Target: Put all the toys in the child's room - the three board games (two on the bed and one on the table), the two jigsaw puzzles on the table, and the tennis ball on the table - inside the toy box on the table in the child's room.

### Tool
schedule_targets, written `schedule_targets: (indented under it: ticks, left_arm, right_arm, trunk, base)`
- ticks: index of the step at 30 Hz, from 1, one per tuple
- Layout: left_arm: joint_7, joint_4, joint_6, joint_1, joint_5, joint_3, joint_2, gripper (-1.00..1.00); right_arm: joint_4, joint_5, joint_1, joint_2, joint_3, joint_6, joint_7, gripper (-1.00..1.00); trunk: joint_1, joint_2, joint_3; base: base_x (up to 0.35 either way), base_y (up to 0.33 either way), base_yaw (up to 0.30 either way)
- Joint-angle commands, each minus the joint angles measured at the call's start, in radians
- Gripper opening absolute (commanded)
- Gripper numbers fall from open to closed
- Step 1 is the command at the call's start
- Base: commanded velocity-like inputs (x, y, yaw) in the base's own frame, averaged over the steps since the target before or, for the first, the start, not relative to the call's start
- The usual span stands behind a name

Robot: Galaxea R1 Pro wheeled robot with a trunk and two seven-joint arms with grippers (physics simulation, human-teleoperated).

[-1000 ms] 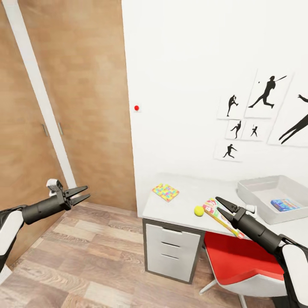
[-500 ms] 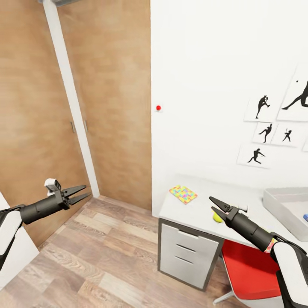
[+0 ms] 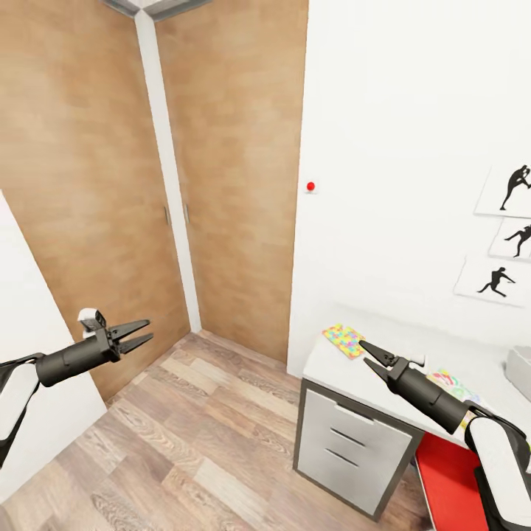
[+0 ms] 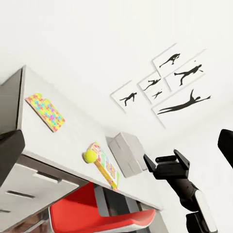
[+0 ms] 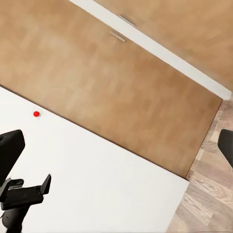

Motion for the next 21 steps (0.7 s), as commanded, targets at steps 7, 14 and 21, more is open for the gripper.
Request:
schedule_targets:
  ticks: [7,14,21]
  left_arm:
    - [-0.001,0.001,0.002,-0.001,-0.003,0.001,-0.003,1.00]
    - [-0.002,0.001,0.002,-0.001,-0.003,0.002,-0.003,1.00]
    - [0.006,0.001,0.002,-0.001,-0.004,0.001,-0.003,1.00]
  right_arm:
    - [0.001,0.005,-0.001,0.000,0.024,0.005,-0.014,1.00]
    - [0.001,0.005,-0.001,0.000,0.038,-0.003,-0.015,1.00]
    - [0.001,0.005,-0.001,0.000,0.041,-0.004,-0.016,1.00]
  trunk:
    - [0.001,-0.002,-0.002]
    - [0.001,-0.002,-0.002]
    - [0.001,-0.002,-0.002]
  base:
    - [0.000,0.000,0.290]
    - [0.000,0.000,0.290]
    - [0.000,0.000,0.290]
